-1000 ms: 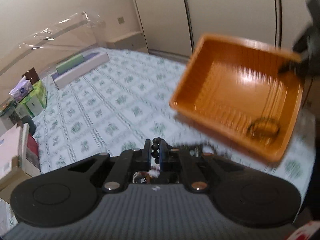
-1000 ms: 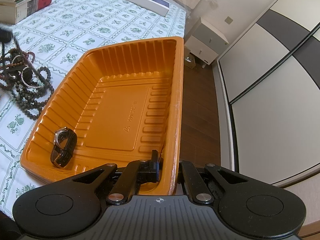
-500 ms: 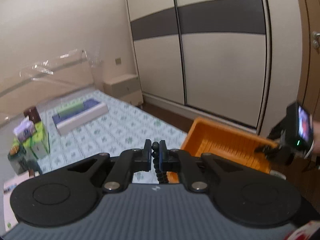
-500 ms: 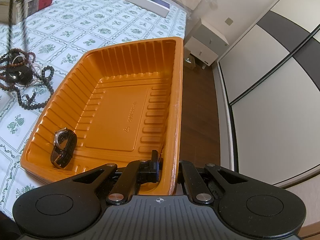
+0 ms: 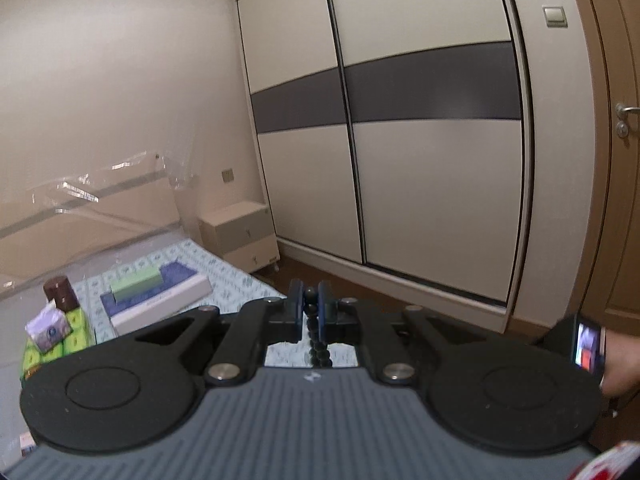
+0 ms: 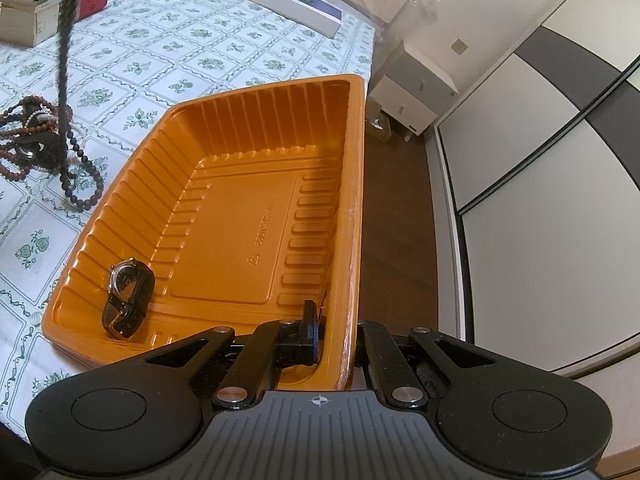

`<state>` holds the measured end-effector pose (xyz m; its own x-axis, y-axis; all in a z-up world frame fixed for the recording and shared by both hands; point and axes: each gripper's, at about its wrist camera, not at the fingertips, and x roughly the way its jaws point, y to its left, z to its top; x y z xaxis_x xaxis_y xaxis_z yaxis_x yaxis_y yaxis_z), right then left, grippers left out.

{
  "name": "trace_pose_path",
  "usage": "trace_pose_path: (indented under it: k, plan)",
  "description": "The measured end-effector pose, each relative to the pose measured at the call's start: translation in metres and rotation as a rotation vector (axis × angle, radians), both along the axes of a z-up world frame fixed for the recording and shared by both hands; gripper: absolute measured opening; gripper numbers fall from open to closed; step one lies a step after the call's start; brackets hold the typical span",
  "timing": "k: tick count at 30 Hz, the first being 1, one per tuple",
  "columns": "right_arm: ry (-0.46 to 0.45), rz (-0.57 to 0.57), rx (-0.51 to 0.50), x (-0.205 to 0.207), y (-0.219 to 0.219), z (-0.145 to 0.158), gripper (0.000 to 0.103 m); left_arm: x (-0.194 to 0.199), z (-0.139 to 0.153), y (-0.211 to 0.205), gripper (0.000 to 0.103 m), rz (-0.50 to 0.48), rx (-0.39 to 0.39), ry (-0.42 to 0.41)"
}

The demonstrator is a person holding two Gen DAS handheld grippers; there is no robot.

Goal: Organize jewelry
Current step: 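Lift the dark beaded strand with the left gripper and carry it over the tray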

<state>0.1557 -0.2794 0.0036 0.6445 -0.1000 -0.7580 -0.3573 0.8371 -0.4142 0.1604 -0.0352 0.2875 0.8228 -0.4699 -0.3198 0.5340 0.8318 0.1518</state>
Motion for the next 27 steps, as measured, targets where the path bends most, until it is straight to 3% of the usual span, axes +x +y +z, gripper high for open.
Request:
trace_pose_path:
  k: [7,16,27]
  plan:
    - [0.000,0.000,0.001,0.000,0.000,0.000,0.003,0.005,0.026,-0.020,0.006,-0.032,-0.007,-0.039]
    - [0.000,0.004,0.003,-0.001,-0.001,0.000,0.003,0.025,0.040,-0.057,0.006,-0.062,0.015,-0.053]
    - [0.002,0.005,0.007,0.000,-0.003,0.000,0.003,0.049,0.034,-0.090,0.006,-0.084,0.033,-0.036]
